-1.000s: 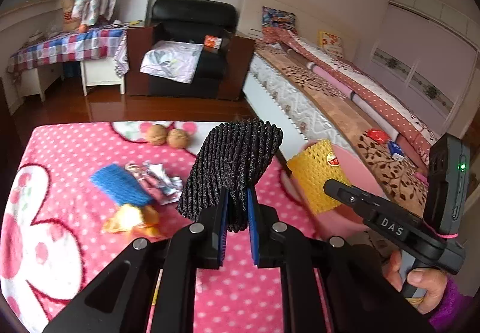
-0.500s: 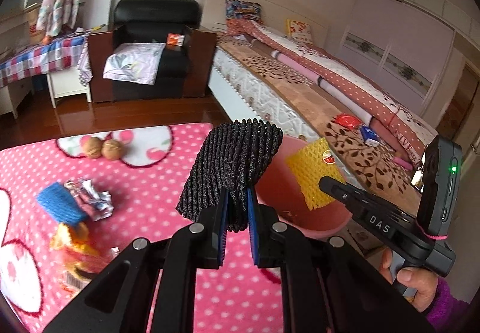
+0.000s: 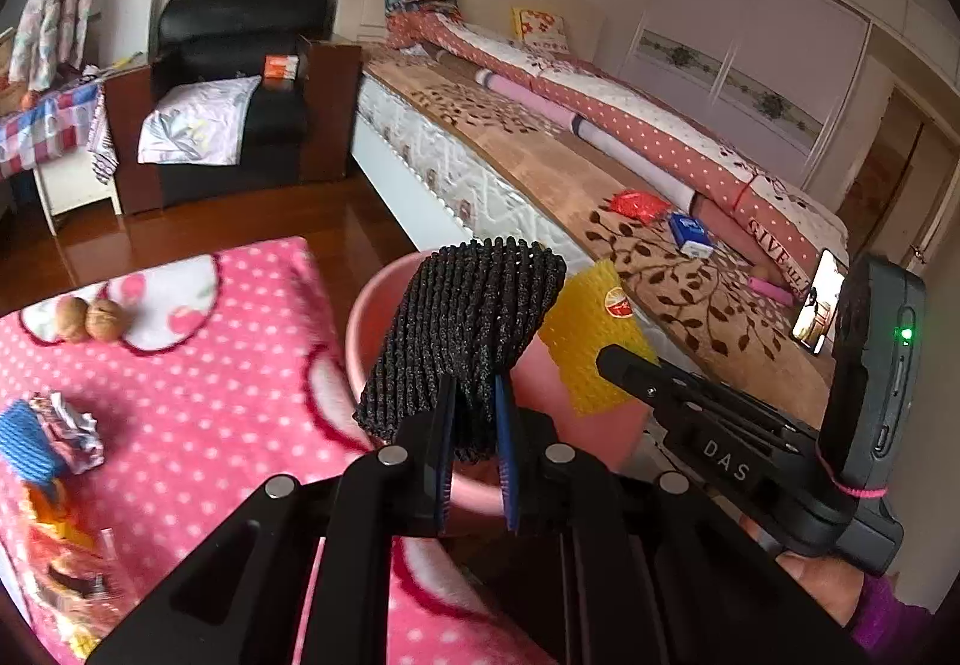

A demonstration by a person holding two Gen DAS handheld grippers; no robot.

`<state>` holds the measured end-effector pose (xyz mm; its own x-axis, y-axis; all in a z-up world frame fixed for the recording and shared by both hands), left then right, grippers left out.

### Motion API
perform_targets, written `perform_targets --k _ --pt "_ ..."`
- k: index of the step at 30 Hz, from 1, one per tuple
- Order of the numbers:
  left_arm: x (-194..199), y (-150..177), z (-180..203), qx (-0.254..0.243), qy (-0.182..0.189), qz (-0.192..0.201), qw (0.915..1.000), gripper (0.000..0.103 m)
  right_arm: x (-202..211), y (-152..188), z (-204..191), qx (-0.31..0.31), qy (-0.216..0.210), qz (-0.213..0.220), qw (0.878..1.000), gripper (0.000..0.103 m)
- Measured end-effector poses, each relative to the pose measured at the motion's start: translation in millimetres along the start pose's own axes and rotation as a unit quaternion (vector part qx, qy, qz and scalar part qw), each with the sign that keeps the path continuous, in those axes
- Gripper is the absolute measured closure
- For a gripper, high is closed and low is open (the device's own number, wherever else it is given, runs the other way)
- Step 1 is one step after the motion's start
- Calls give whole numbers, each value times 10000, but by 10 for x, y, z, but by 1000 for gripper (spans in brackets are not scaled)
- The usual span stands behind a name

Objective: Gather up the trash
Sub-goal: 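Carry the yellow and black meshes toward the pink basin with both tools, then open the left tool over the basin while the right tool opens to drop the yellow mesh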

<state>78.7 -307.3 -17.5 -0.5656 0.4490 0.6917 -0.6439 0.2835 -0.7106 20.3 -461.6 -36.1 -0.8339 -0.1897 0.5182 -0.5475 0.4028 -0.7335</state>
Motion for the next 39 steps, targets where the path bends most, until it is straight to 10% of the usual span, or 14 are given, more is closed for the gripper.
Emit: perform_targets --k 28,33,39 --pt "-276 -2 126 -6 126 -187 9997 60 -75 35 240 -337 240 -151 9990 92" --pt "-204 -19 90 47 113 -136 9998 57 -63 33 254 -401 283 -91 9988 70" --pt "-115 -25 37 75 69 -83 9999 52 -35 26 205 -311 320 -65 9990 69"
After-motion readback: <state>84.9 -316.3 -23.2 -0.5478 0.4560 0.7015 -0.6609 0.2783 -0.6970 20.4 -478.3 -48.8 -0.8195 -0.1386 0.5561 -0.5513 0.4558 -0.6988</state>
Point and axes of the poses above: each gripper's, at about its wrist camera, not at the fingertips, and x roughly against the way its jaws point, z to its right, y to its underside, the point moved 4 cm from there along -x, roughly the way its jaws point, and after that the axes turned 11 degrees about -y, right-handed, at the moved point
